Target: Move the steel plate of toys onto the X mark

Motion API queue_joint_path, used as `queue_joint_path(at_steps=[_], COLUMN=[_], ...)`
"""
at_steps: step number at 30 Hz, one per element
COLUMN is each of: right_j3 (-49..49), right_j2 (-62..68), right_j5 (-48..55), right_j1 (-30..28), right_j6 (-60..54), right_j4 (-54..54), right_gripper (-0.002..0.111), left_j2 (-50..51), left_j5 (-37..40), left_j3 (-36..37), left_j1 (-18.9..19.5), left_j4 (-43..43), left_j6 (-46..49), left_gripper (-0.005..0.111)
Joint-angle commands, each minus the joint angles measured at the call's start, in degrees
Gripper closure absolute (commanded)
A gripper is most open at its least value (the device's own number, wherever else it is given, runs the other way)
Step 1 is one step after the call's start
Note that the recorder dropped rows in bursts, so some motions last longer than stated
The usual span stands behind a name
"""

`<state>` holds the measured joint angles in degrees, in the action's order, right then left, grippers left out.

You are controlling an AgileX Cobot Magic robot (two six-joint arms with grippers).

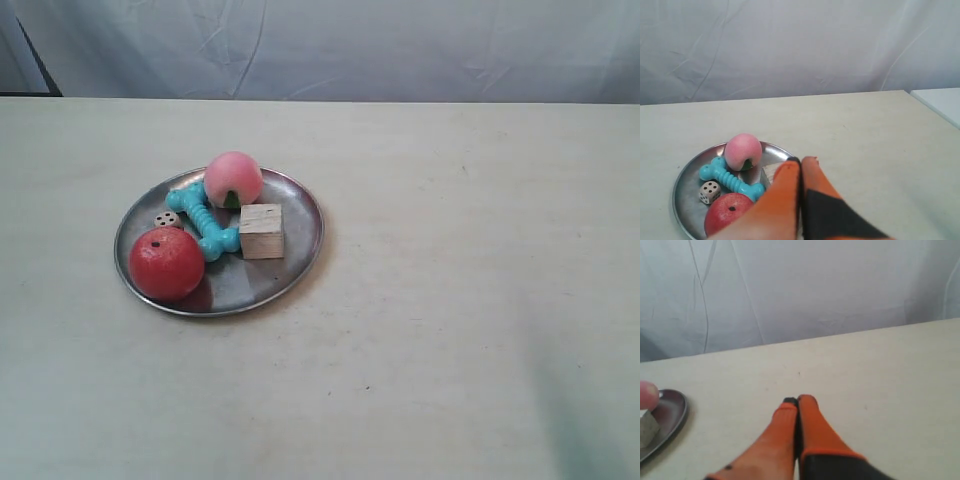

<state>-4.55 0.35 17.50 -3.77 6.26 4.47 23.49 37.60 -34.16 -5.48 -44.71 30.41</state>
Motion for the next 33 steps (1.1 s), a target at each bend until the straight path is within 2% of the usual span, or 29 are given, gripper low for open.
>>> queue_joint_path(at_steps=[1, 13, 18, 20, 21, 23, 27, 33], right_j3=[0.23, 0.23, 0.23, 0.23, 0.23, 0.23, 0.23, 0.23], right_j2=[-0.35, -0.35, -0.35, -0.35, -0.35, -0.35, -0.35, -0.35], right_j5=[1.56, 1.56, 1.56, 1.56, 1.56, 1.56, 1.56, 1.56], right_j1=[-0.24, -0.24, -0.24, -0.24, -0.24, -0.24, -0.24, -0.24], right_j6=[-0.23, -0.23, -0.23, -0.23, -0.23, -0.23, -0.23, -0.23], right_j4=[0.07, 0.07, 0.07, 0.07, 0.07, 0.07, 0.07, 0.18], right_gripper=[0.108, 0.108, 0.108, 0.108, 0.108, 0.108, 0.108, 0.108], left_j2=[-0.24, -0.24, -0.24, -0.24, -1.18, -5.71, -13.36, -19.86], left_j5=[1.67, 3.57, -0.16, -7.21, -13.1, -19.08, -21.14, -24.01], left_j3=[0.14, 0.14, 0.53, 4.03, 7.89, 14.89, 21.85, 28.54], left_j1=[-0.43, -0.43, -0.43, -0.43, -0.32, 0.33, 2.01, 3.35], left_j4=[-2.4, -1.69, 4.6, 6.59, 6.7, 5.64, 4.23, 10.57], left_j6=[-0.29, -0.29, 1.76, 1.76, 1.76, 1.64, 1.64, 1.64], left_gripper=[0.107, 0.107, 0.107, 0.107, 0.107, 0.107, 0.107, 0.107])
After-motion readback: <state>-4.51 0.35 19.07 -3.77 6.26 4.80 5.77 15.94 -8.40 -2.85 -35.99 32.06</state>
